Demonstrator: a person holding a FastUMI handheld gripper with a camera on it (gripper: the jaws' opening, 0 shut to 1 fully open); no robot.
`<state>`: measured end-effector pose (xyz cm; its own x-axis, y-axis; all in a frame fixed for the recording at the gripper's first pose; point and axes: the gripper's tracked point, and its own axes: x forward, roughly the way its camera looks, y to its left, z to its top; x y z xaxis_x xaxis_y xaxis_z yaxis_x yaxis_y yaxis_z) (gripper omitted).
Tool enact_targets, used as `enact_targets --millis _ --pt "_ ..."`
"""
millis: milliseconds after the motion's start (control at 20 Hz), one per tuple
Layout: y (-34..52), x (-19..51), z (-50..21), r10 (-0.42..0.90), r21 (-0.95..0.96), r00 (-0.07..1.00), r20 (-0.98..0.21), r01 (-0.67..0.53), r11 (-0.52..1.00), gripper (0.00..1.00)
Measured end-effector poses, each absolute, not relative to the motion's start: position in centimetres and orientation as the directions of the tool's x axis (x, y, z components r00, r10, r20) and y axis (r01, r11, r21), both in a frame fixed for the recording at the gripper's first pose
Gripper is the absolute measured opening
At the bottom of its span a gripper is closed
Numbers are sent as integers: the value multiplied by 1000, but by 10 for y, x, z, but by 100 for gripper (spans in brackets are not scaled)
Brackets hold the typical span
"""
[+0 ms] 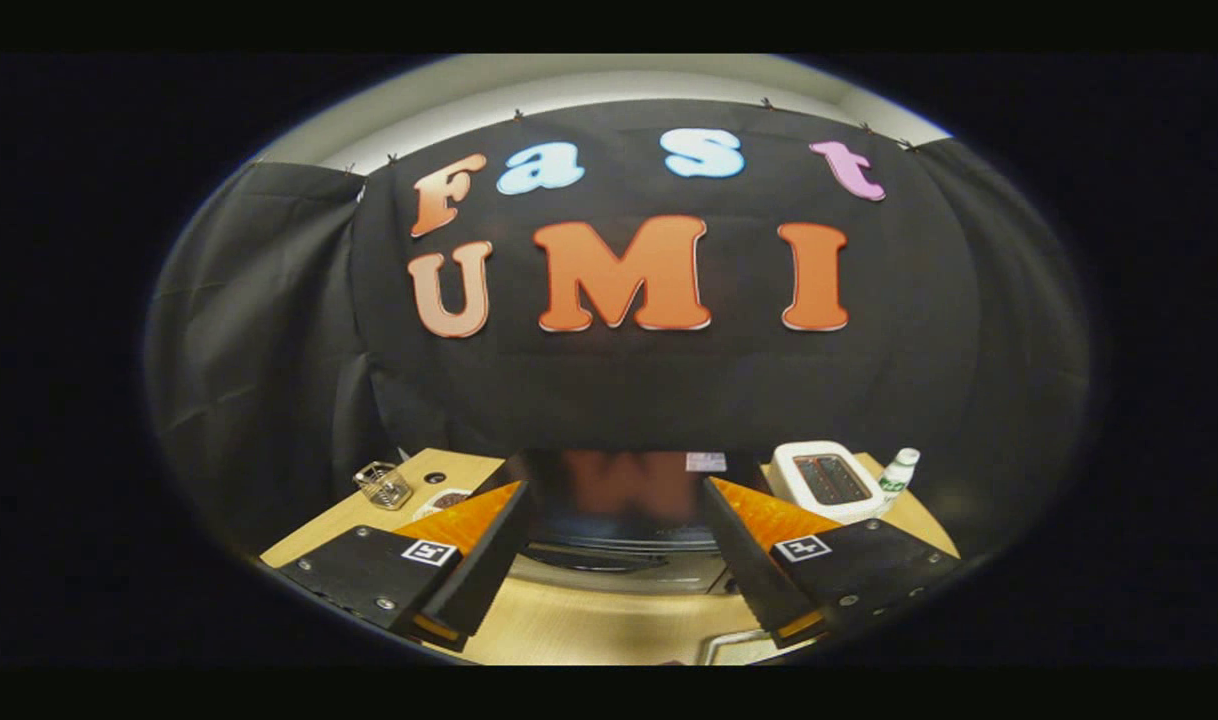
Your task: Open the toaster oven, put the food inside, and close the toaster oven door.
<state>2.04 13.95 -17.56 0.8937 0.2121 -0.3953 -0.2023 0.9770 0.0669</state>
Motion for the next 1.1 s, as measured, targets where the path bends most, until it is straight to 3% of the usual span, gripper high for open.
enact_targets --millis 300,800,1100 --pt "143 34 -236 139 107 839 -527 -97 989 99" --pt "144 40 -267 61 27 847 -528 -54 998 99" --pt "142 14 -270 68 33 843 -534 -59 998 93"
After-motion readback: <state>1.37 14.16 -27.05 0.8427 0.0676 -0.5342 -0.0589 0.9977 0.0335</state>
